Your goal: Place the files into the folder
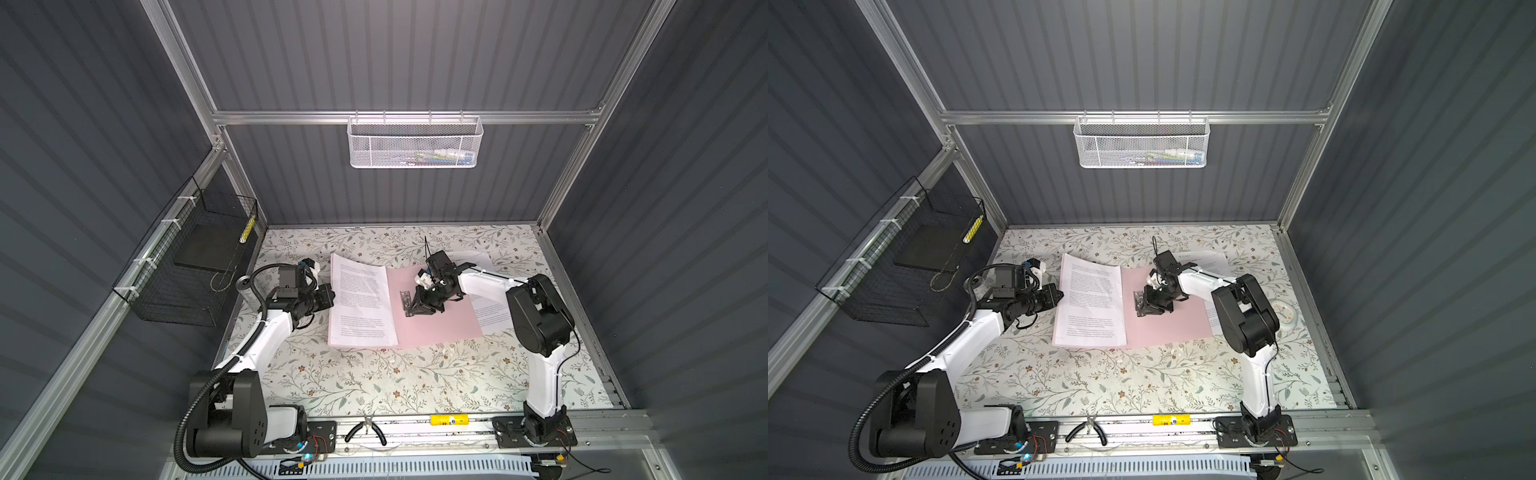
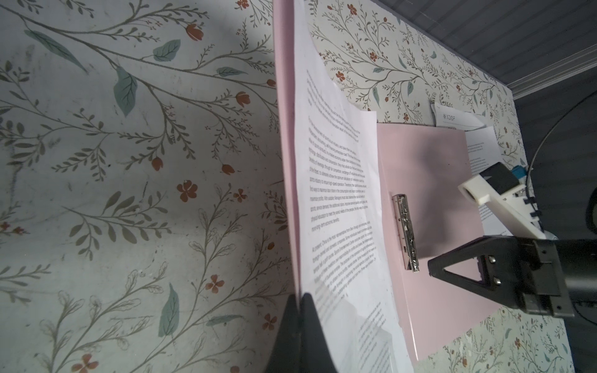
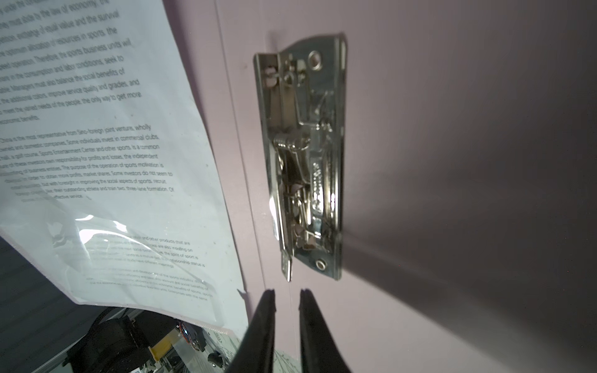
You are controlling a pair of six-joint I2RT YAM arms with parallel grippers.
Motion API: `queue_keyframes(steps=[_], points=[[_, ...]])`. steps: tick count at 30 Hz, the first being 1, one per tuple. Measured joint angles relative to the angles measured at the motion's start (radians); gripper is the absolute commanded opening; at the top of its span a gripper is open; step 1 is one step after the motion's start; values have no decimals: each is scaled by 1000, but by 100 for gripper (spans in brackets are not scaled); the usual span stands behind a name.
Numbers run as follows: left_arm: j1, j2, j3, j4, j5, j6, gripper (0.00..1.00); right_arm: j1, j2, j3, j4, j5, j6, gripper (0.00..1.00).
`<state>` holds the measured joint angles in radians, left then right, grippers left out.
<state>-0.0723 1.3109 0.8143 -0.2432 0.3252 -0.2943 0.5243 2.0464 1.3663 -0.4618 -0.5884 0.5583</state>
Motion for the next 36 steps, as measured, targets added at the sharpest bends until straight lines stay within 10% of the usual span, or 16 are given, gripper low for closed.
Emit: queue_keyframes(steps=[36], points=[[0,0,-3,-4,-1,0,0,-14,76,19,28,-80,2,0]])
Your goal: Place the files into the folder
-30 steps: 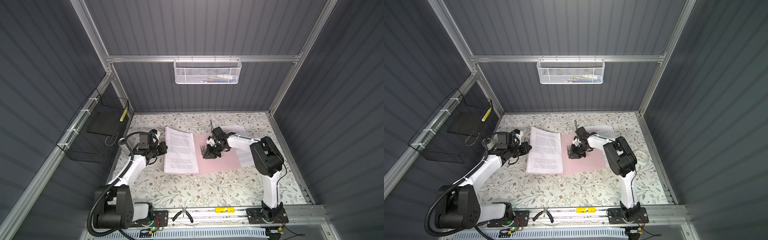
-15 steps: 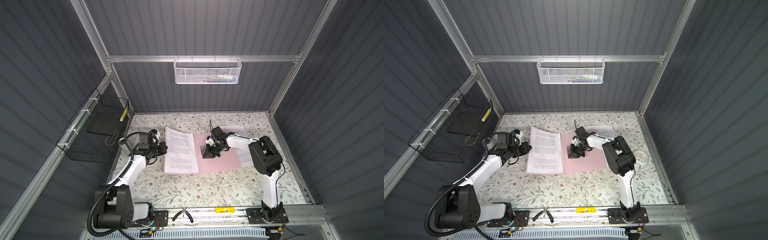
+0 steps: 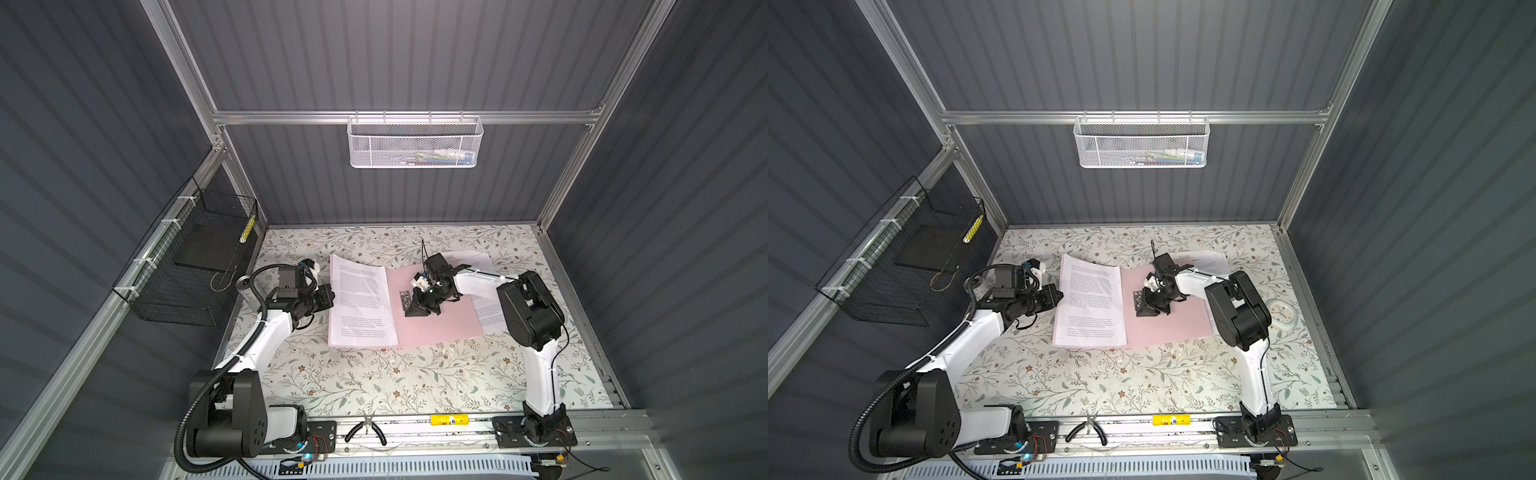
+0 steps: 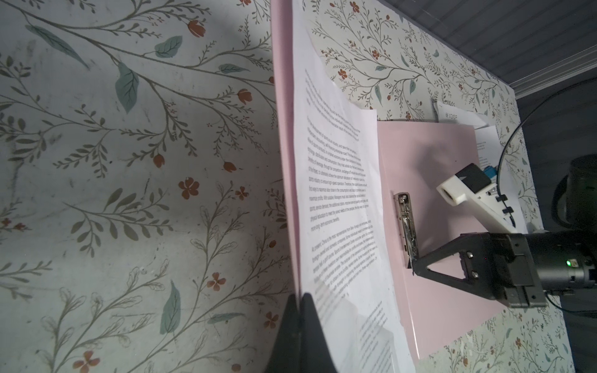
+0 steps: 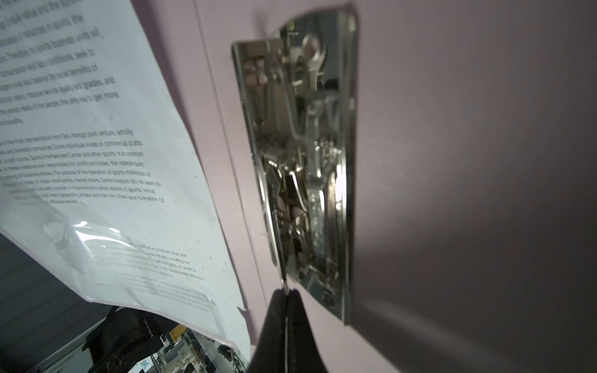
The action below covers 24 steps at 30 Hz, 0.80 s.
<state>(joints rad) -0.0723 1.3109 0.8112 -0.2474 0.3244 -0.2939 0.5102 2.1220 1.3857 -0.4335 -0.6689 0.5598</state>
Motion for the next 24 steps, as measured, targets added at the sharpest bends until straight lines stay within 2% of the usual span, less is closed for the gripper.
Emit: queue_keyframes(steps=[9,14,24], points=[[0,-7,0,-11,-22,3,0,-18,13,-28,37,-40,-19,0],[-2,-17,0,-27,-26,3,0,-42,-11,-102,140,-96,-4,0],[-6,-17,0,-39,-37,3,0,-84,-21,-190,352,-264,188,0]])
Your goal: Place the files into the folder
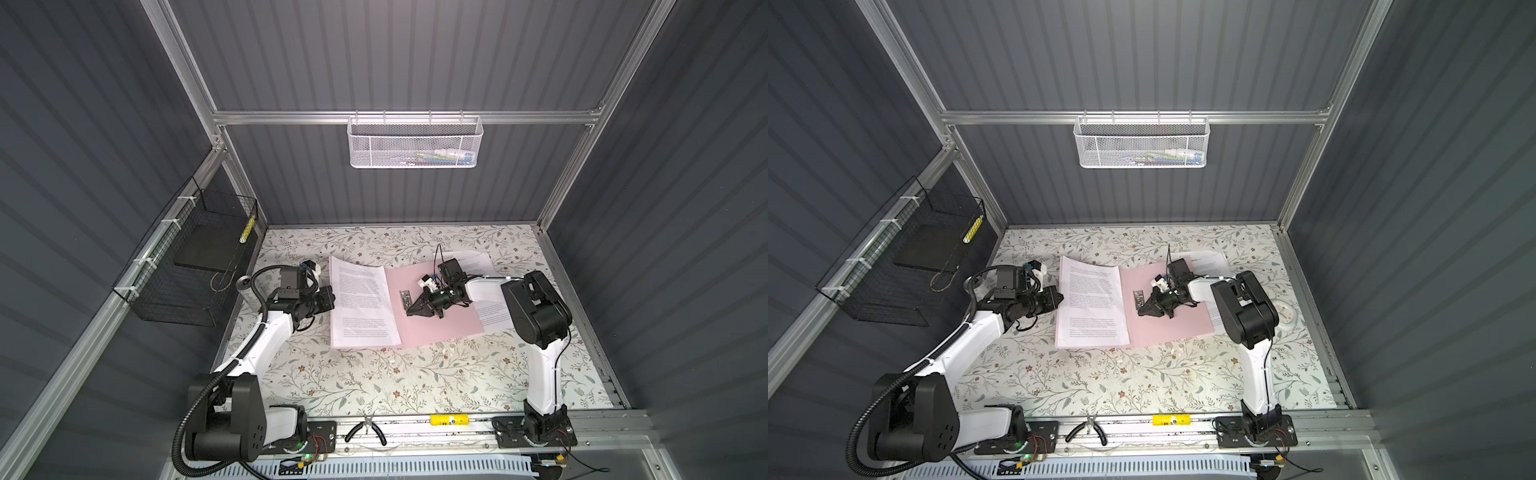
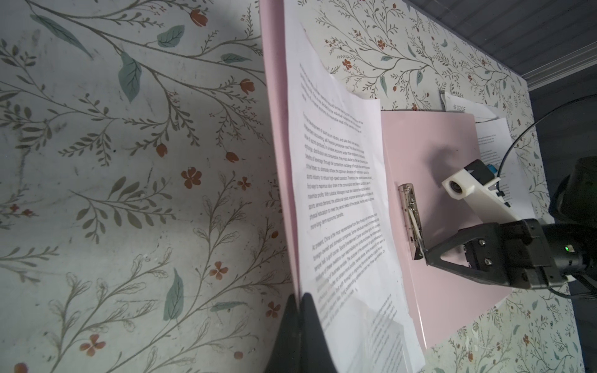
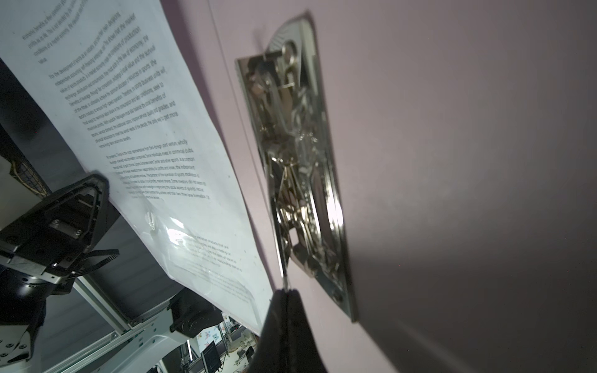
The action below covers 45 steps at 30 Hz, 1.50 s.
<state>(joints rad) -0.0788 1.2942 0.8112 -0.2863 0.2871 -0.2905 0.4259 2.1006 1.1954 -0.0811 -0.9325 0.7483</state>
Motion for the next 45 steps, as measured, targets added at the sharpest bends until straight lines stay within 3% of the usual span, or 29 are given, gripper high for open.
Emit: queue_keyframes(steps=[2,4,7,10,14,16,19,34,45], points=[[0,0,0,-2,-5,0,0,0,-2,-5,28,-16,37,2],[0,0,0,-3,-11,0,0,-1,-9,-9,54,-28,73,15],[1,0,1,-3,-19,3,0,-7,-31,-11,82,-31,107,25],[2,0,5,-5,-29,8,0,-21,-63,-12,86,-23,124,29],[2,2,9,-6,-37,14,0,-38,-94,-10,68,-6,121,19],[2,2,9,-7,-38,15,0,-41,-97,-7,36,11,102,7],[2,2,9,-6,-39,18,0,-39,-97,-4,-26,34,74,2],[4,11,14,-7,-41,19,0,39,64,204,-198,42,-6,3],[4,11,12,-6,-41,19,0,27,217,515,-265,56,-6,3]])
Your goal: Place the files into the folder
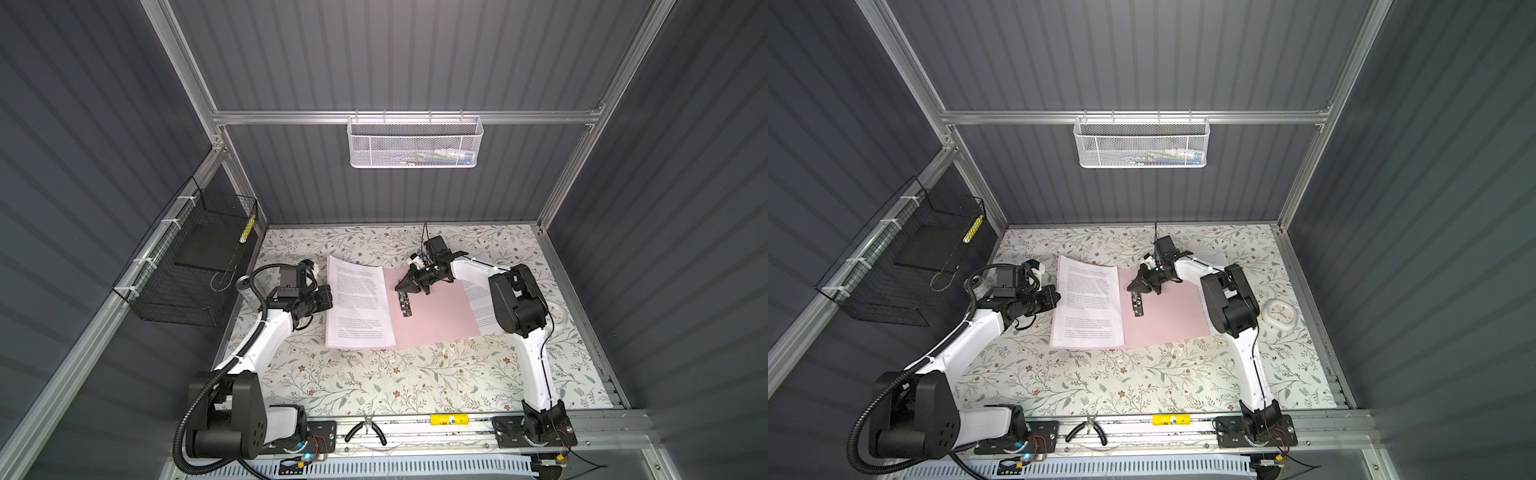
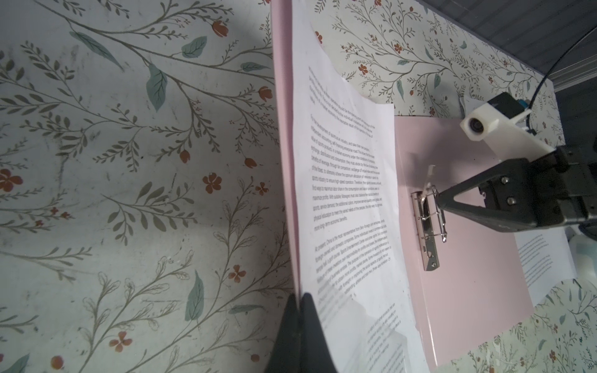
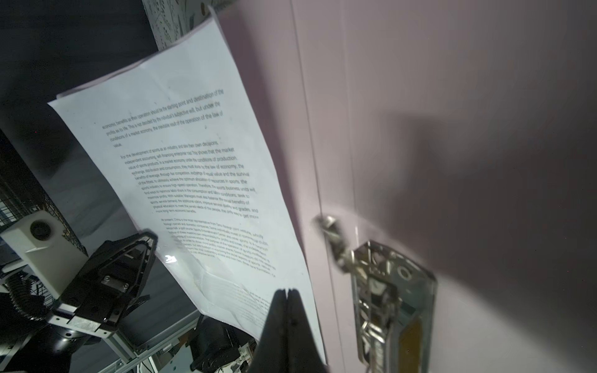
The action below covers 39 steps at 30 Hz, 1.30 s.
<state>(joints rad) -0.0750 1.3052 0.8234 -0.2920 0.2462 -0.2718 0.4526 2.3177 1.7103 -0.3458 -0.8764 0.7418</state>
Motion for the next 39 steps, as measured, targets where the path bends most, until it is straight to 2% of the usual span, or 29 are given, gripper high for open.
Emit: queue_keyframes(steps=[5,9,18,24,28,30,32,33,37,39], points=[[0,0,0,-1,-8,0,0,-5,61,93,-29,9,0,5],[0,0,13,-17,-11,0,0,-18,50,84,-10,8,2,7],[0,39,177,-99,-34,34,0,-133,-185,-167,72,16,-4,8],[3,100,298,-180,-88,101,0,-203,-250,-312,119,23,-13,9],[5,101,334,-210,-109,131,0,-209,-251,-349,129,24,-15,22],[6,101,352,-226,-113,143,0,-210,-251,-350,148,18,-14,43],[6,108,378,-251,-121,158,0,-210,-251,-351,180,6,-6,56],[6,114,394,-266,-129,167,11,-211,-252,-355,198,1,0,59],[7,130,435,-306,-179,206,30,-216,-294,-405,266,-11,27,68],[7,129,439,-319,-204,219,32,-218,-328,-423,287,-15,35,72]])
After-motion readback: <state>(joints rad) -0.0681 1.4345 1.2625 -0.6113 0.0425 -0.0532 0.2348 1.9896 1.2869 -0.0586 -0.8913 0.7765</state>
